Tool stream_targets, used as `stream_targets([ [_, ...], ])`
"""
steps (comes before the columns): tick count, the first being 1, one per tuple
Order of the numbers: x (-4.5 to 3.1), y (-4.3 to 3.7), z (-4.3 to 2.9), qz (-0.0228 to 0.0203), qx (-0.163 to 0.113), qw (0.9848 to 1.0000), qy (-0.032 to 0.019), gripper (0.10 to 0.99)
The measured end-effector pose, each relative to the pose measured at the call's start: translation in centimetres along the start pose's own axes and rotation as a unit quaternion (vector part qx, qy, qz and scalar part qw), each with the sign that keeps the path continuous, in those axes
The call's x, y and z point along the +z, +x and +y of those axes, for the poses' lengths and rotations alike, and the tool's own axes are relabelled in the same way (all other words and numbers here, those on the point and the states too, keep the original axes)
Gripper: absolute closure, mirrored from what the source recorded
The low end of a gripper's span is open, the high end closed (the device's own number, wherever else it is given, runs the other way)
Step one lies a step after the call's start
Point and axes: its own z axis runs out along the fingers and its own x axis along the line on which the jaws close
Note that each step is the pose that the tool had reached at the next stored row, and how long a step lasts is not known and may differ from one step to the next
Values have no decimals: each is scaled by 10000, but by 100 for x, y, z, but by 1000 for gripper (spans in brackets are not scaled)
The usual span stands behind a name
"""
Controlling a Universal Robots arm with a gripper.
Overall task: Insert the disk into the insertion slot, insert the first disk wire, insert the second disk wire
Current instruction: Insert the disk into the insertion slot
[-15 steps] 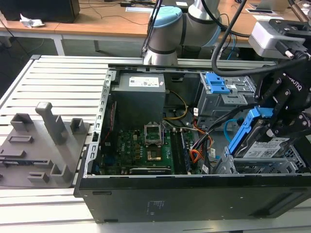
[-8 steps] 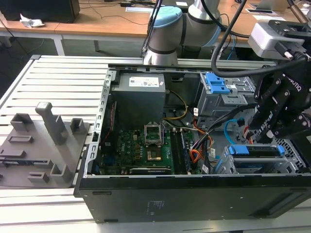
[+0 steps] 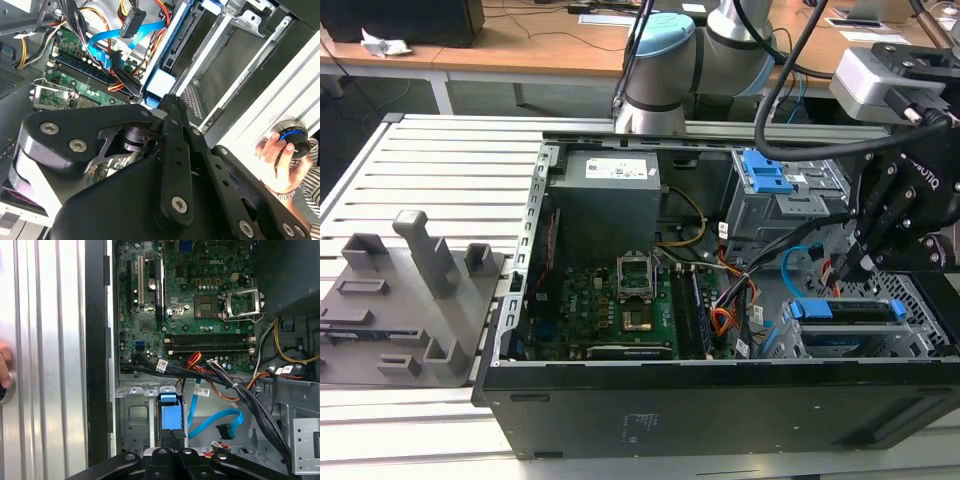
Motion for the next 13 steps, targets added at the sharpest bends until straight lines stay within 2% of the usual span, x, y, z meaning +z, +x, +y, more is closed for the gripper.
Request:
stream_targets([
  [5, 3, -15, -92, 1, 0, 10000, -5, 980],
  [13, 69, -16, -98, 0, 0, 10000, -6, 980],
])
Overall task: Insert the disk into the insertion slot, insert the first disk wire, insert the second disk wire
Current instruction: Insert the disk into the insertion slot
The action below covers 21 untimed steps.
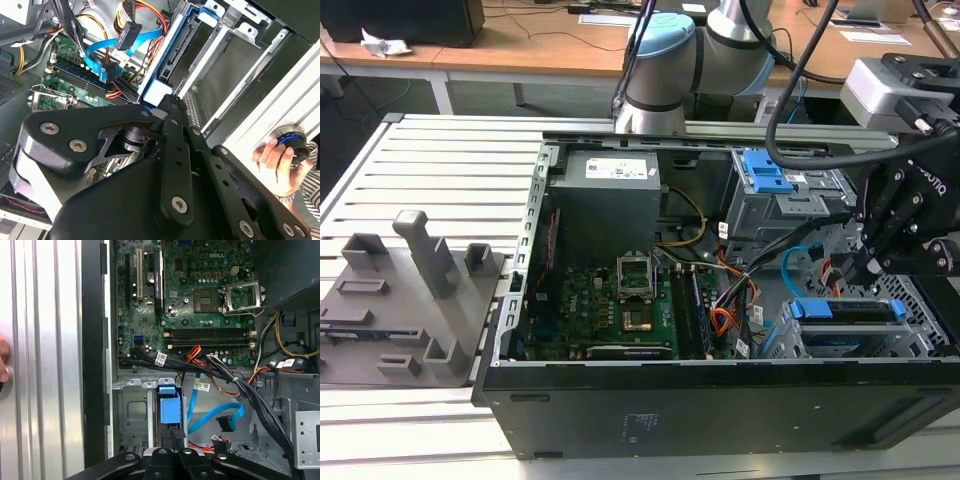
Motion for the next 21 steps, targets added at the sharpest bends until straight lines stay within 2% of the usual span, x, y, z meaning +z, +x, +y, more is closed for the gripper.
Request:
stream_targets([
  [10, 114, -1, -5, 1, 0, 10000, 0, 980],
  [21, 120, -1, -15, 0, 0, 10000, 0, 980],
])
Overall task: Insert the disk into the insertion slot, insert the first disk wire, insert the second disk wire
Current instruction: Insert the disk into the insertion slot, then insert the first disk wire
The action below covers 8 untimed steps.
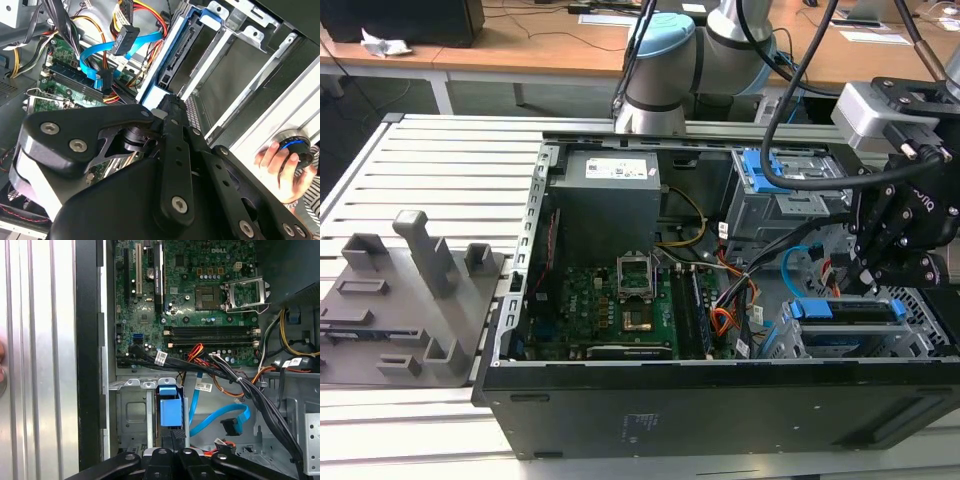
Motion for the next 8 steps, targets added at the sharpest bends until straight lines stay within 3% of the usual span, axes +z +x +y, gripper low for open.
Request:
stream_targets([
  [7, 0, 0, -2, 0, 0, 10000, 0, 973],
  [8, 0, 0, -2, 0, 0, 10000, 0, 914],
])
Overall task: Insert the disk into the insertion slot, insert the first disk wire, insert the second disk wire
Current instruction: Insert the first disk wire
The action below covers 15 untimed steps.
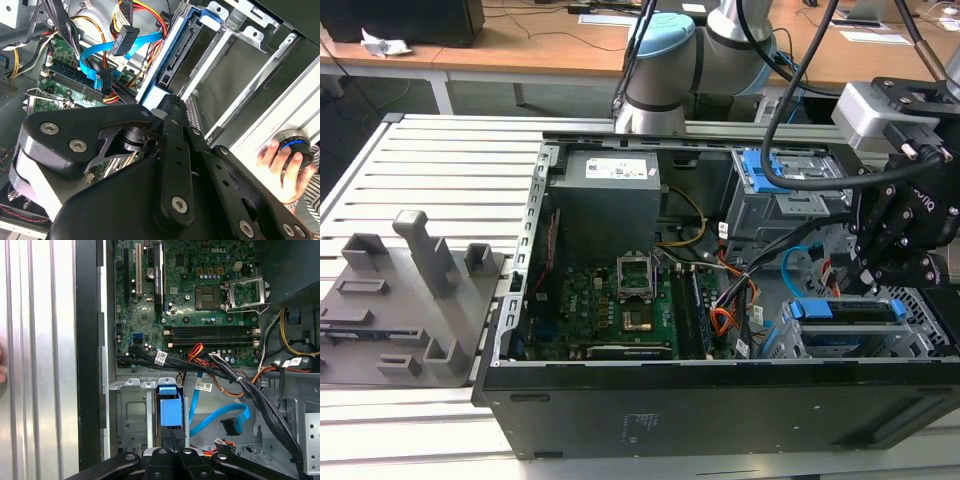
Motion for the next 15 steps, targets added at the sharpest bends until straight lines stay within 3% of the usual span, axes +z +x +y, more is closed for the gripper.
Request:
stream_targets([
  [1, 0, 0, 0, 0, 0, 10000, 0, 851],
  [3, 0, 0, -1, 0, 0, 10000, 0, 851],
  [4, 0, 0, -1, 0, 0, 10000, 0, 784],
  [6, 0, 0, -1, 0, 0, 10000, 0, 784],
  [11, -9, -17, -195, 0, 0, 10000, -5, 784],
  [15, -11, -17, -200, 1, 0, 10000, -5, 784],
])
